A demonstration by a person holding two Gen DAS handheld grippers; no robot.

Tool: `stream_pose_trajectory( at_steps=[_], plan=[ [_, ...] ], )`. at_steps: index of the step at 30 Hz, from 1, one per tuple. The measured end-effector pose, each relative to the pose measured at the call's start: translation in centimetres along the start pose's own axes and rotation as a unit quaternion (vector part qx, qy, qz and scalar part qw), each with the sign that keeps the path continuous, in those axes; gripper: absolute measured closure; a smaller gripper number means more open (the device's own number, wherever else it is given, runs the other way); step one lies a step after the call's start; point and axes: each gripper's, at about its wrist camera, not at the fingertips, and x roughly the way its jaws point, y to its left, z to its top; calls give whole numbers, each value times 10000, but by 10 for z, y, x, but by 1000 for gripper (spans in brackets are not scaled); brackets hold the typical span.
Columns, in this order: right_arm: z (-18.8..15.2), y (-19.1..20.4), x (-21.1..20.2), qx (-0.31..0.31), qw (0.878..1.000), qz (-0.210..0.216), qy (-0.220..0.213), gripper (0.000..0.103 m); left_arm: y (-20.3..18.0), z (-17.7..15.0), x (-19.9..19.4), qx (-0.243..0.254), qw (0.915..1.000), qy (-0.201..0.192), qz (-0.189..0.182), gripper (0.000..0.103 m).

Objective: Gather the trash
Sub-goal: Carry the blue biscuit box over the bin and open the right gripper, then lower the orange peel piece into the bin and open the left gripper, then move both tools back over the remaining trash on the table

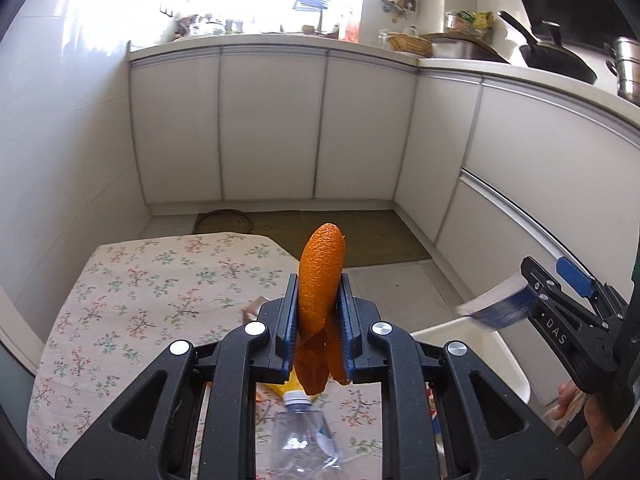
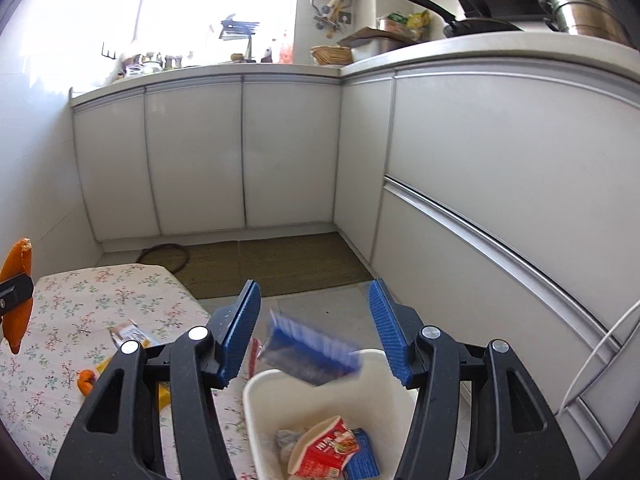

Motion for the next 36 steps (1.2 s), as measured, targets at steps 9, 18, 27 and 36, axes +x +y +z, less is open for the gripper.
stream_pose_trajectory(
  at_steps=[9, 18, 27, 36],
  plan=[
    [-6, -40, -5, 135, 9989, -459, 2, 31, -45, -13, 20, 106, 9974, 381, -605, 85],
    [-9, -92, -7, 577, 9920, -1123, -22, 15, -108, -25, 35, 349, 9900, 647, -1202, 83],
    [-8, -141, -7, 1210, 9795, -1608, 71, 10, -155, -35, 55, 440, 9775, 1136, -1721, 52],
    [-7, -115, -4, 911, 9853, -1436, 164, 7, -133, -29, 52, 531, 9914, 920, -770, 11]
  ],
)
